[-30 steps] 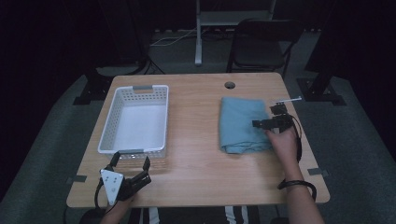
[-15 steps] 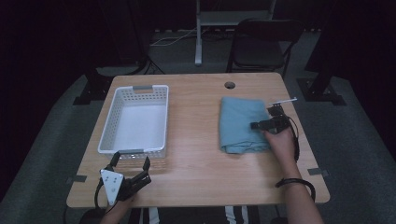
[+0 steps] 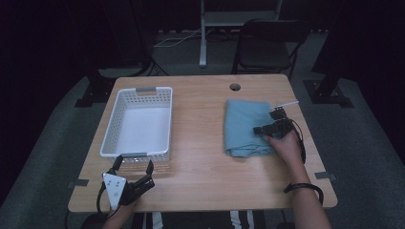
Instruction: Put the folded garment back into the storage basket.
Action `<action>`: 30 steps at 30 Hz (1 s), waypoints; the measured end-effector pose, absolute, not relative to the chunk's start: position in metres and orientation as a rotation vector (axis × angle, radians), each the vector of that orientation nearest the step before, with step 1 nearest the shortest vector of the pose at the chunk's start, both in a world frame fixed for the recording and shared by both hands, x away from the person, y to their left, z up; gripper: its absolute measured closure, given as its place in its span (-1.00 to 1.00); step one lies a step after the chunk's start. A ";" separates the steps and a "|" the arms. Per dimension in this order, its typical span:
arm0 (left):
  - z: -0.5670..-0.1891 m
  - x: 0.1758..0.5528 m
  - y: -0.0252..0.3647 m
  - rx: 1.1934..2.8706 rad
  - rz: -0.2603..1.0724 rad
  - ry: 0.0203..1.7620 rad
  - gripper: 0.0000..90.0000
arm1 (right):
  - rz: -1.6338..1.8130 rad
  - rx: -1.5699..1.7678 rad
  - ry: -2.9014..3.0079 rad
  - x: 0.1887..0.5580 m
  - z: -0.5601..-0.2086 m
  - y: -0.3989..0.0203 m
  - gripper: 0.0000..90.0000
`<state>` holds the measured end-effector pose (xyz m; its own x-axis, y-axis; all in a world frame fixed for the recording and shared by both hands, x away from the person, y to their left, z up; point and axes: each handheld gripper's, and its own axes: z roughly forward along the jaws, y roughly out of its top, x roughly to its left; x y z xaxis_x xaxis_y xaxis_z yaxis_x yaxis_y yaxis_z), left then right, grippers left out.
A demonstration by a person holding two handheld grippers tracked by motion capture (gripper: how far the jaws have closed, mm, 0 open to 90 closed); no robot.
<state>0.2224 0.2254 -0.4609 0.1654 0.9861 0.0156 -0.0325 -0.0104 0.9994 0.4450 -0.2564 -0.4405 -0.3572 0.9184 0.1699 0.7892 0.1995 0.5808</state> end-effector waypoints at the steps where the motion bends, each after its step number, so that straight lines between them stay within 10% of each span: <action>1: -0.461 0.222 0.225 1.270 1.110 1.057 -0.92 | 0.882 1.634 2.264 0.445 -0.440 -0.256 -0.91; 4: -0.461 0.222 0.225 1.270 1.110 1.057 -0.92 | 0.936 1.640 2.328 0.444 -0.433 -0.257 -0.21; 10: -0.461 0.222 0.225 1.269 1.110 1.057 -0.92 | 1.006 1.661 2.351 0.442 -0.434 -0.258 0.28; 30: -0.461 0.222 0.225 1.267 1.110 1.057 -0.92 | 1.488 1.747 2.327 0.435 -0.433 -0.278 0.61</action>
<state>0.2223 0.2254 -0.4610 0.1650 0.9862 0.0146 -0.0340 -0.0091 0.9994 0.4354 -0.2784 -0.4334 -0.4230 0.7005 0.5748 0.8156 0.0179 0.5784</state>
